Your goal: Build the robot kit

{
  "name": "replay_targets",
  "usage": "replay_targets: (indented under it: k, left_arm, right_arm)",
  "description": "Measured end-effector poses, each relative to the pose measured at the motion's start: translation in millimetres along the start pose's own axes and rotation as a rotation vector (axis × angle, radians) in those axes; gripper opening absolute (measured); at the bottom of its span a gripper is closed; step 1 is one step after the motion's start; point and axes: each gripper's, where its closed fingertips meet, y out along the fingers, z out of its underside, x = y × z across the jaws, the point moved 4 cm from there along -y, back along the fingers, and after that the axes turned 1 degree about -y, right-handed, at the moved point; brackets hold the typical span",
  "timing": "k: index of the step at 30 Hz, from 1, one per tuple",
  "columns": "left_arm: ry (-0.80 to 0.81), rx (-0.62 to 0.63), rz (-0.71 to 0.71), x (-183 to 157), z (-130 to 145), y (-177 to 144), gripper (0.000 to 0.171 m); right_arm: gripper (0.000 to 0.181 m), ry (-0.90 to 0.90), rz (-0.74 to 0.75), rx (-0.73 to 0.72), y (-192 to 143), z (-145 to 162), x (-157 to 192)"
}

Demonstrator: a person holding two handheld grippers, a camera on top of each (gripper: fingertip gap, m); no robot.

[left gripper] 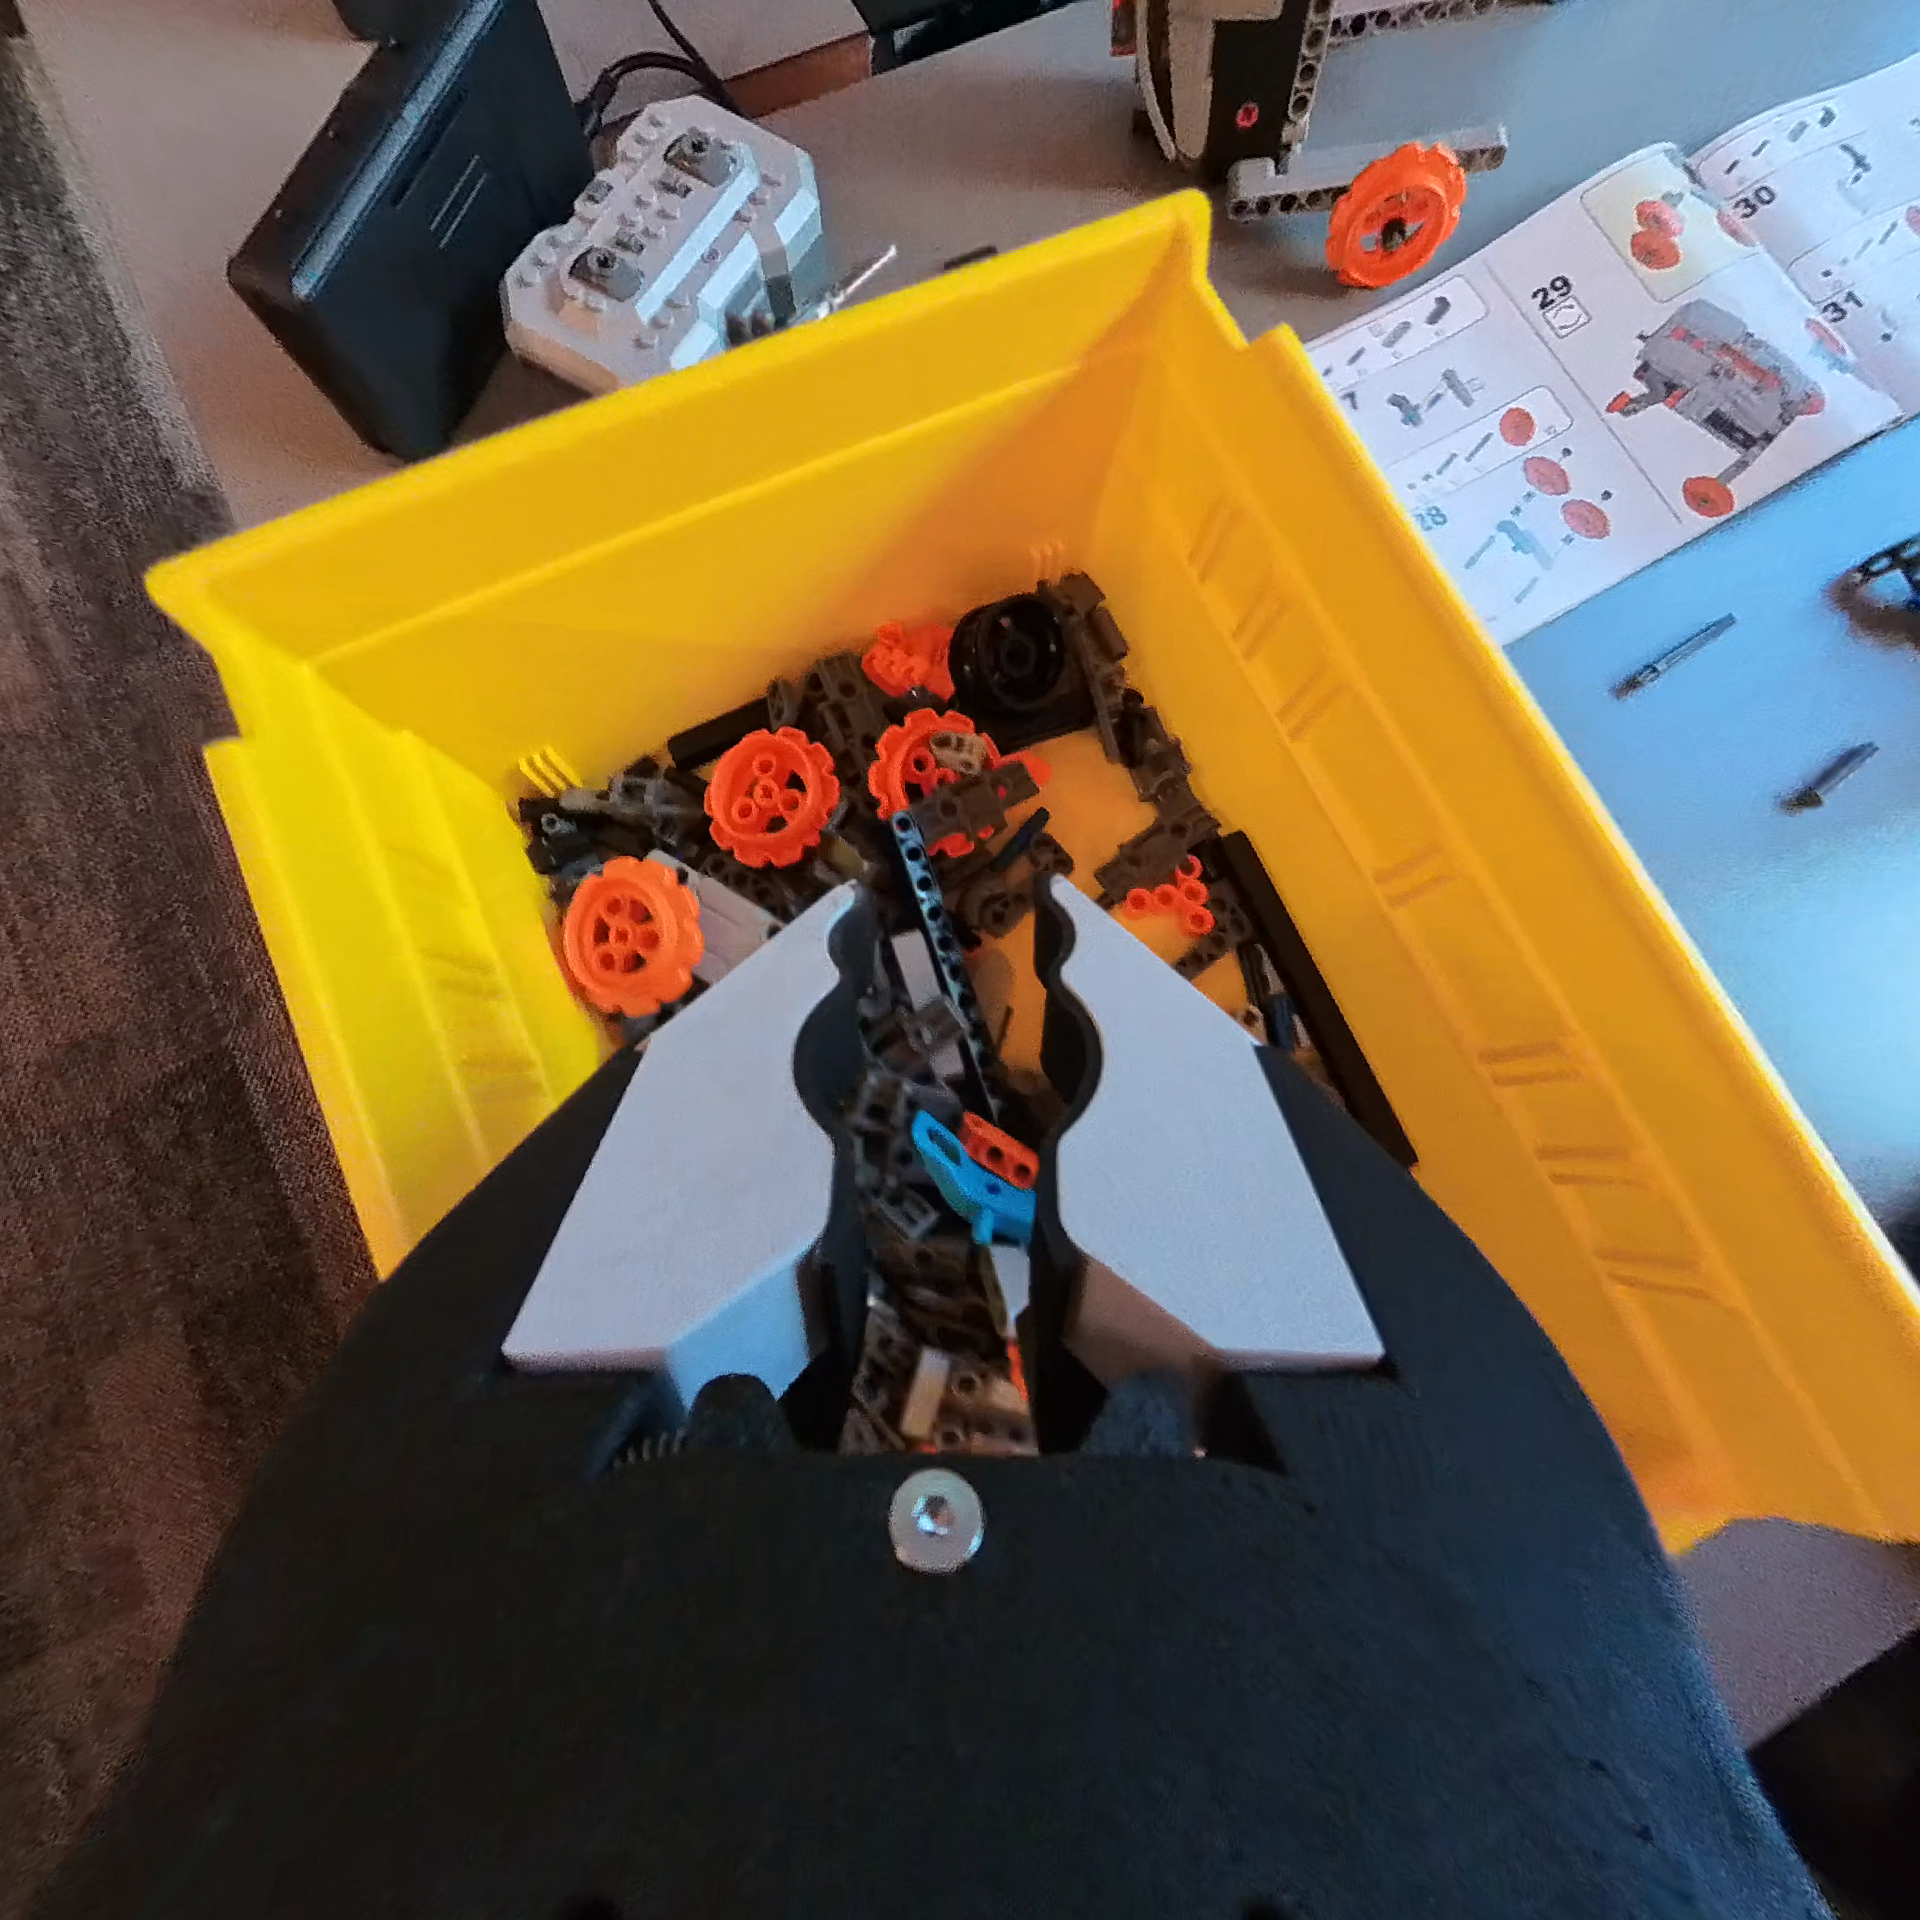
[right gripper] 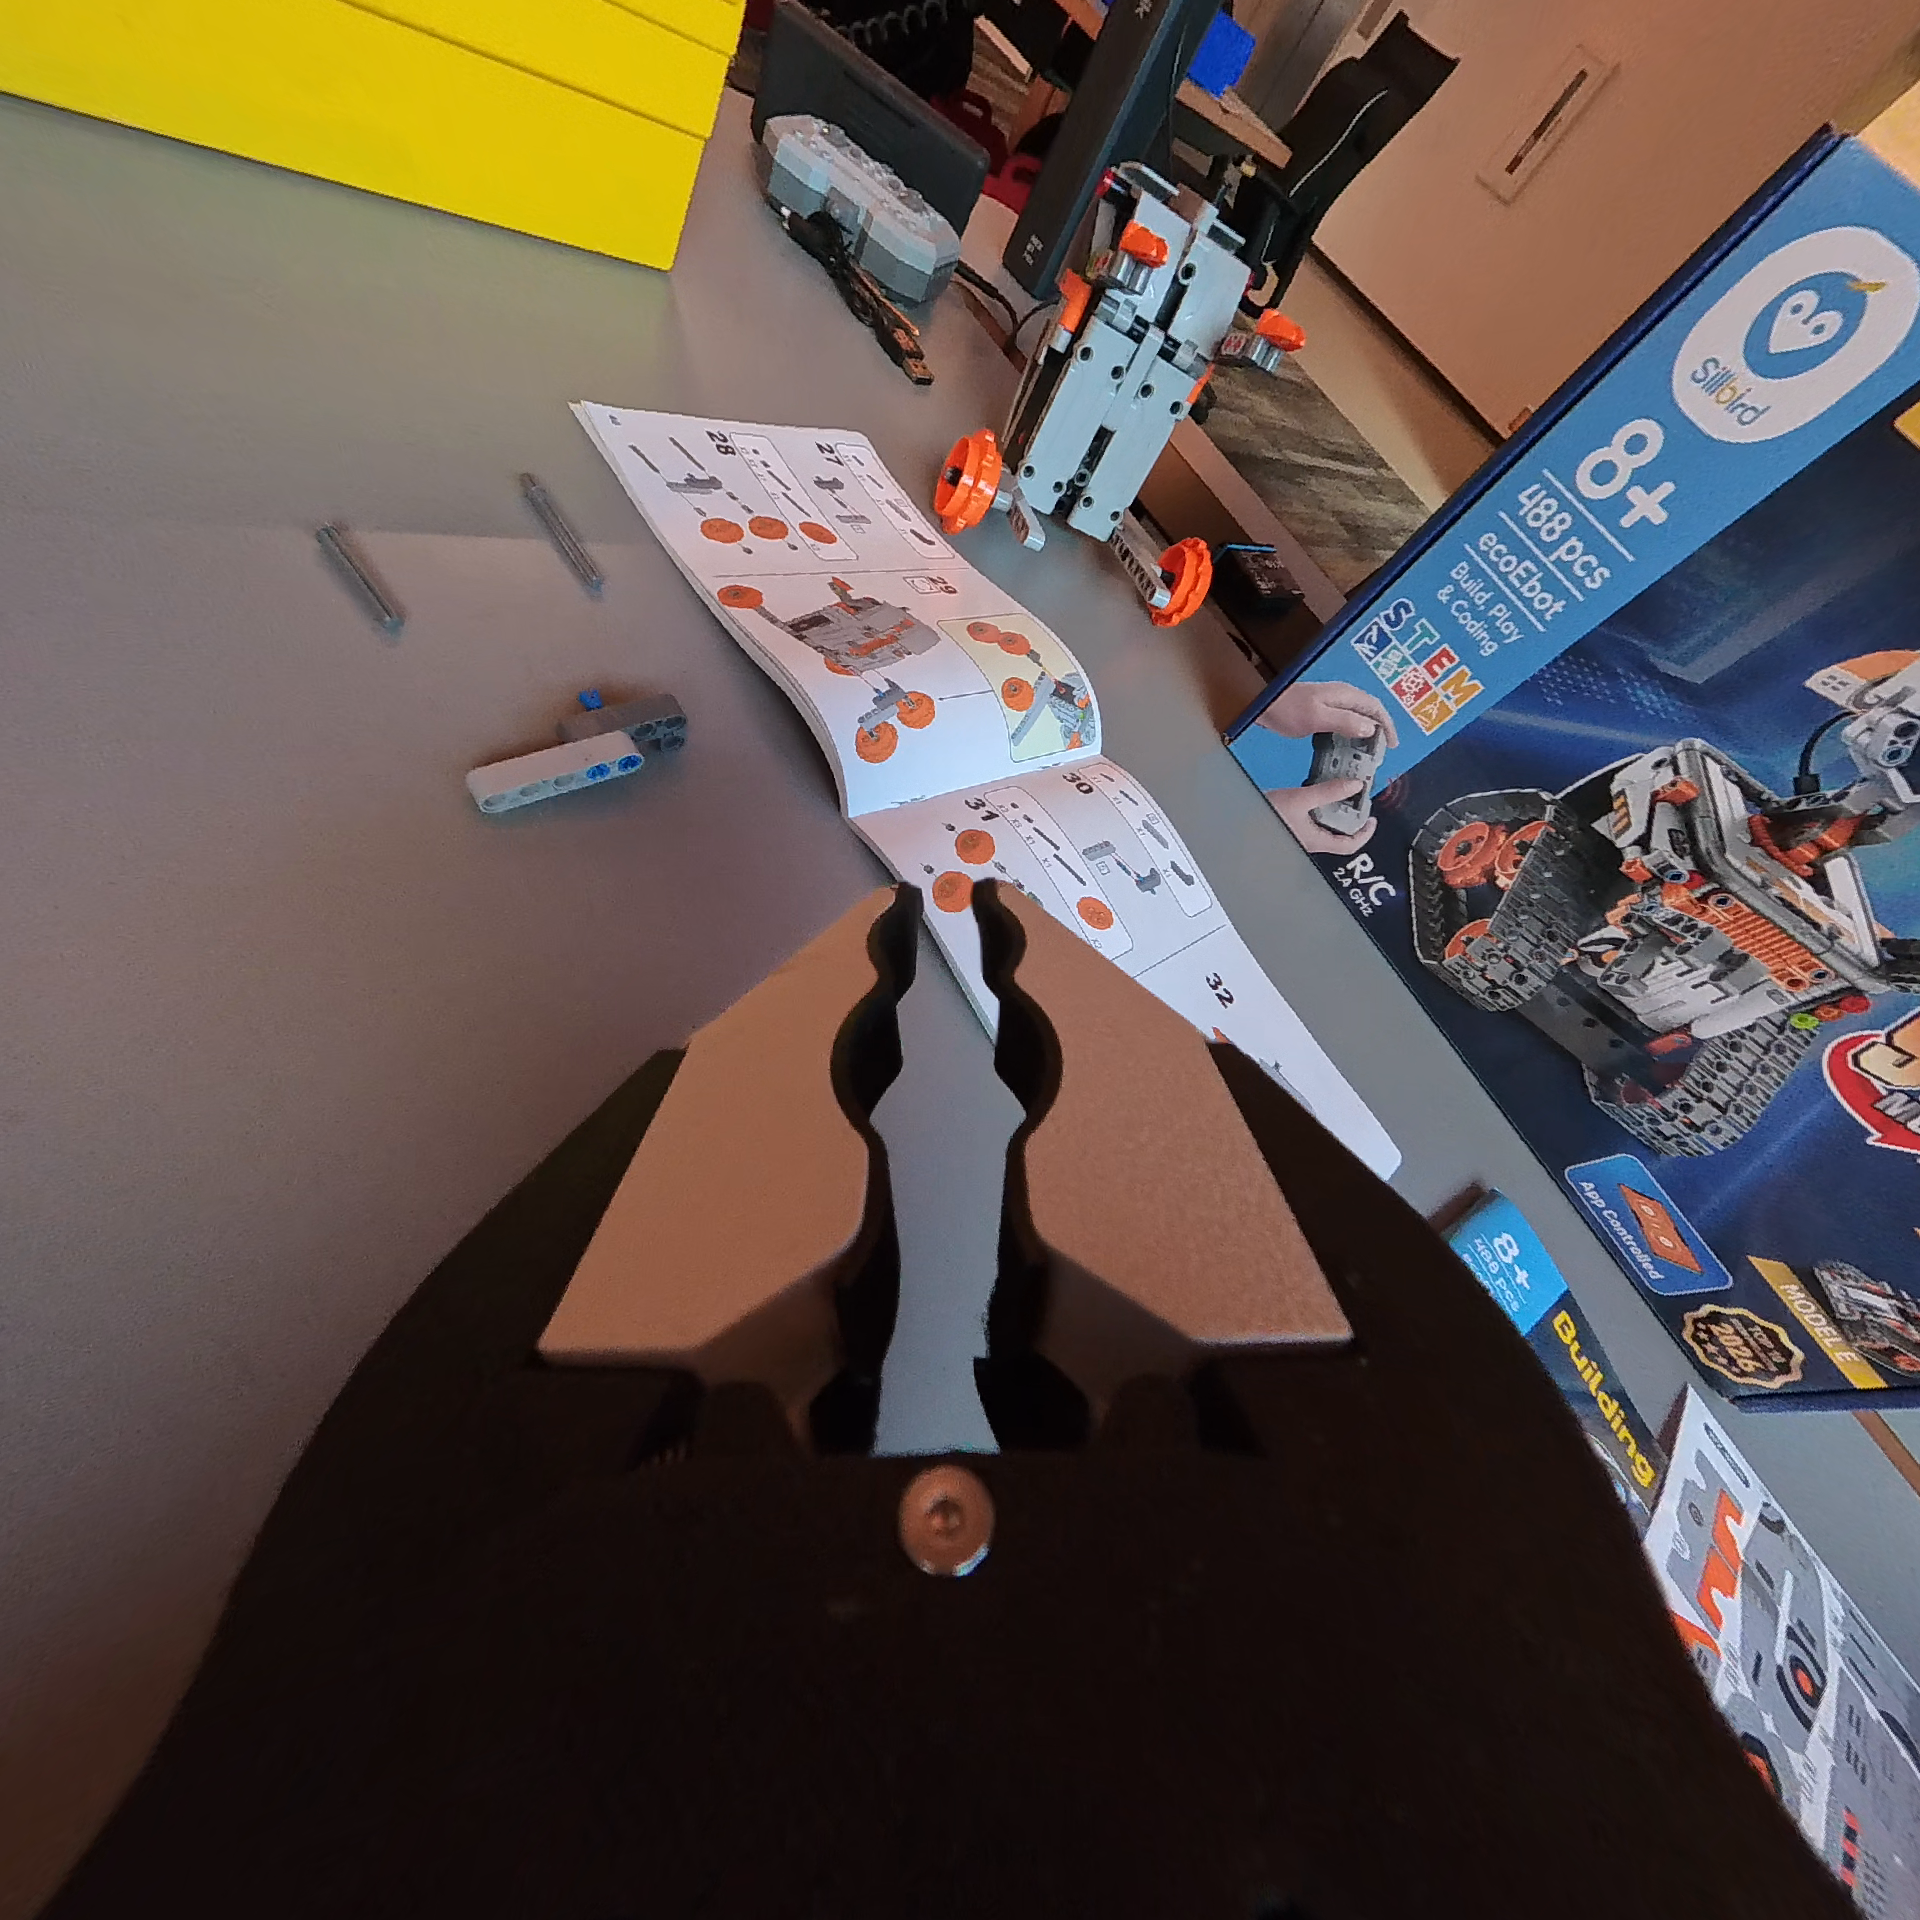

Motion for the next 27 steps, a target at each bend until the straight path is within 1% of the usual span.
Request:
replay_targets:
  k: [4,6,11,16,20,22,27]
  left_arm:
    - [0.046,0.005,0.052,12.2,-16.3,21.8,0.032]
    - [0.077,0.010,0.097,13.0,-22.0,31.2,0.035]
    - [0.072,0.046,0.156,17.9,-25.4,46.2,0.039]
    - [0.064,0.104,0.134,24.7,-23.3,49.6,0.040]
    - [0.089,0.181,0.140,16.2,-18.7,52.1,0.041]
    - [0.131,0.238,0.099,13.3,-13.4,53.7,0.039]
    - [0.259,0.294,0.044,-3.5,-3.3,50.0,0.028]
  right_arm:
    - [0.010,-0.035,0.011,0.015,-0.2,0.9,0.1]
    - [0.010,-0.049,0.013,0.016,-0.3,0.5,1.0]
    - [0.010,-0.063,0.010,0.021,-0.3,0.8,1.5]
    - [0.010,-0.066,0.005,0.021,0.6,0.9,1.0]
    - [0.010,-0.074,0.003,0.027,1.0,1.6,1.7]
    - [0.010,-0.075,0.001,0.028,1.4,2.1,2.2]
    - [0.010,-0.069,-0.001,0.034,2.9,4.1,1.8]
